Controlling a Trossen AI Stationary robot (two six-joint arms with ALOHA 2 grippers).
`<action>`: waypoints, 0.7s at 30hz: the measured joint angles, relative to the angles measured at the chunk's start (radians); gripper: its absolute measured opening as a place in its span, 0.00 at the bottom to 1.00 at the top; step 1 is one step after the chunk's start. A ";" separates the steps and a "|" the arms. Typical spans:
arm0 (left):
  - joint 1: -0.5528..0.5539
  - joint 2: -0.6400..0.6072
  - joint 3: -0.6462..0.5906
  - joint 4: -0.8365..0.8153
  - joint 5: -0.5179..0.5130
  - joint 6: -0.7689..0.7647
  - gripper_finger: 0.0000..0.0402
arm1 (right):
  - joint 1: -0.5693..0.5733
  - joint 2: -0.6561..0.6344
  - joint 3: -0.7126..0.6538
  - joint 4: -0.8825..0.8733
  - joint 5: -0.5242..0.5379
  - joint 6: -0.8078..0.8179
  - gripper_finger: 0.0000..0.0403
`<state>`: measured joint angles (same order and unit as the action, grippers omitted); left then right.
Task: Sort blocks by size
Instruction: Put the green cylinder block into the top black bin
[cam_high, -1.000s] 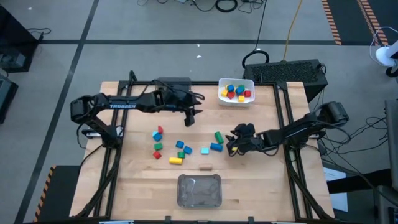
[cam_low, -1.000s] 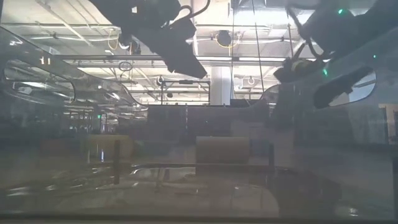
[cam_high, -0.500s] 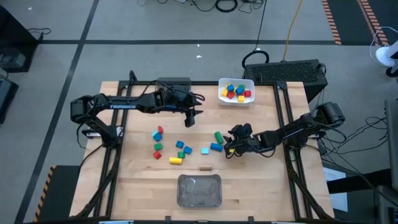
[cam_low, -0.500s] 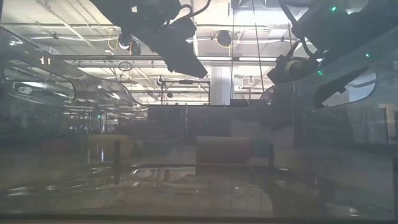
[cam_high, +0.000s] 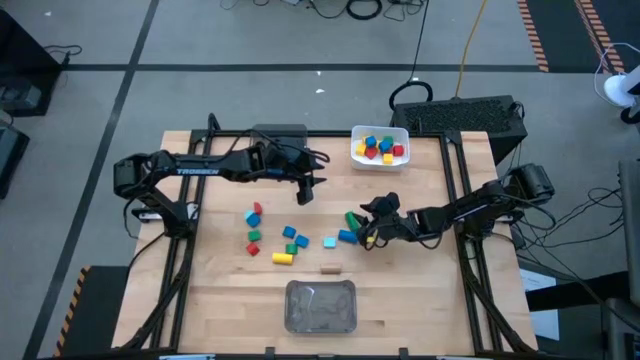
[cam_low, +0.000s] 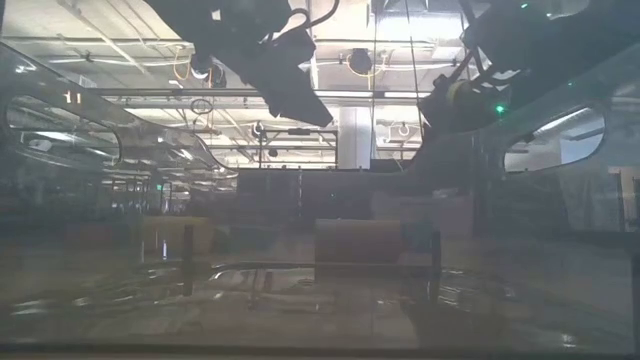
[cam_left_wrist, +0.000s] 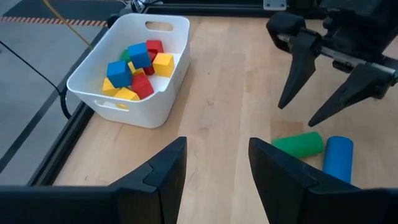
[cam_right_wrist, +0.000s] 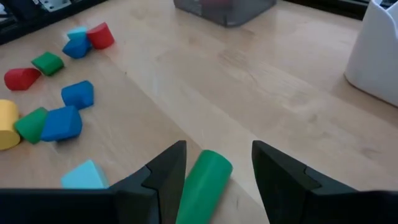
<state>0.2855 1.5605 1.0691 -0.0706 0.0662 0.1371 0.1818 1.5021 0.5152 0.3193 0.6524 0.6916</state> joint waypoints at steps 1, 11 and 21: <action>0.000 0.001 0.000 -0.004 0.000 0.000 0.44 | 0.000 0.000 0.000 -0.001 0.000 -0.008 0.42; 0.007 0.001 0.000 -0.049 -0.083 0.029 0.44 | -0.011 0.072 0.009 -0.006 -0.006 0.061 0.55; 0.007 0.001 0.000 -0.094 -0.101 0.031 0.44 | 0.000 0.246 0.095 -0.011 -0.075 0.139 0.66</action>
<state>0.2928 1.5620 1.0687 -0.1644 -0.0349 0.1684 0.1814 1.7477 0.6097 0.3082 0.5771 0.8310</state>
